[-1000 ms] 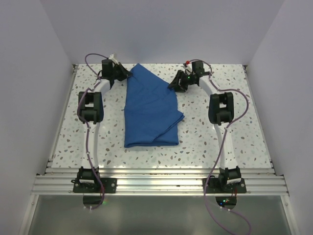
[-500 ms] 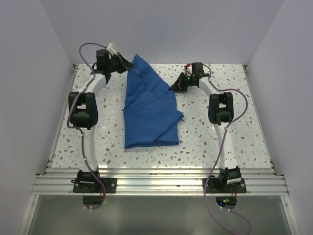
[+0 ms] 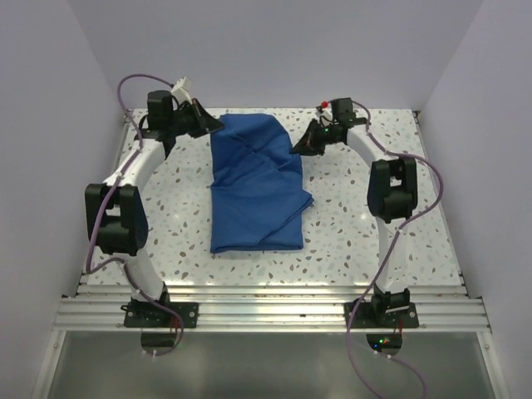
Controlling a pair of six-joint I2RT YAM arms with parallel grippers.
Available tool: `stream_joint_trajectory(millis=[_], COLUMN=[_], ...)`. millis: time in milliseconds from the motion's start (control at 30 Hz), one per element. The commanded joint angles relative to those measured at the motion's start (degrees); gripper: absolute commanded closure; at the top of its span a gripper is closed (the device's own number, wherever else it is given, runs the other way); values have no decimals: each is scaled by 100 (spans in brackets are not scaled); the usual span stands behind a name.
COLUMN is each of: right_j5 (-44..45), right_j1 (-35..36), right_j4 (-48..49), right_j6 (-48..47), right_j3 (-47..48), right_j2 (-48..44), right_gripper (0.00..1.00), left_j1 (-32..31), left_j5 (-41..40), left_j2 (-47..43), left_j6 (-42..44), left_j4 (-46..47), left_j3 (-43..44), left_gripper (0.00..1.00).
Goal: Prepare the surgical pack
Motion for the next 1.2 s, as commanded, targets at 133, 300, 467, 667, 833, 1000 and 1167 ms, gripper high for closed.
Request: stream_joint_trajectory(millis=[133,300,467,667,833,1000,1167], right_j5=[112,252,315,455,534,569,587], right_j1=[-22,-13,-13,-4,-13,31,127], right_j4=[-538,-696,-696,-793,-793,-811,-881], right_j6=[-524,-788,-824,-955,-1034,-1113,-1210], right_j3=[-1111,-1771,-2132,-2633,-3169,-3503,-3662], right_j2=[-1207,-1506,-1629,-1945,-2157,-2245,-2236], right_gripper=[100,100,100,100,100,100,100], left_j1=[-161,-187,-231,-267,-275,-275,-275], left_j5=[-120,-296,-375,-665,-814,-911,-1017], left_j2=[-1469,-2286,-2927,-3517,-3903,-4194,-4388], left_j6=[377,473,596,649,667,597,640], left_j4=[-325,-536,-905,-1248,-1635,-1785,-2092], left_j3=[-1121,-2052,-2580,-3178,-3442,-3996,-4119], left_gripper=[100,100,100,100,100,100,100])
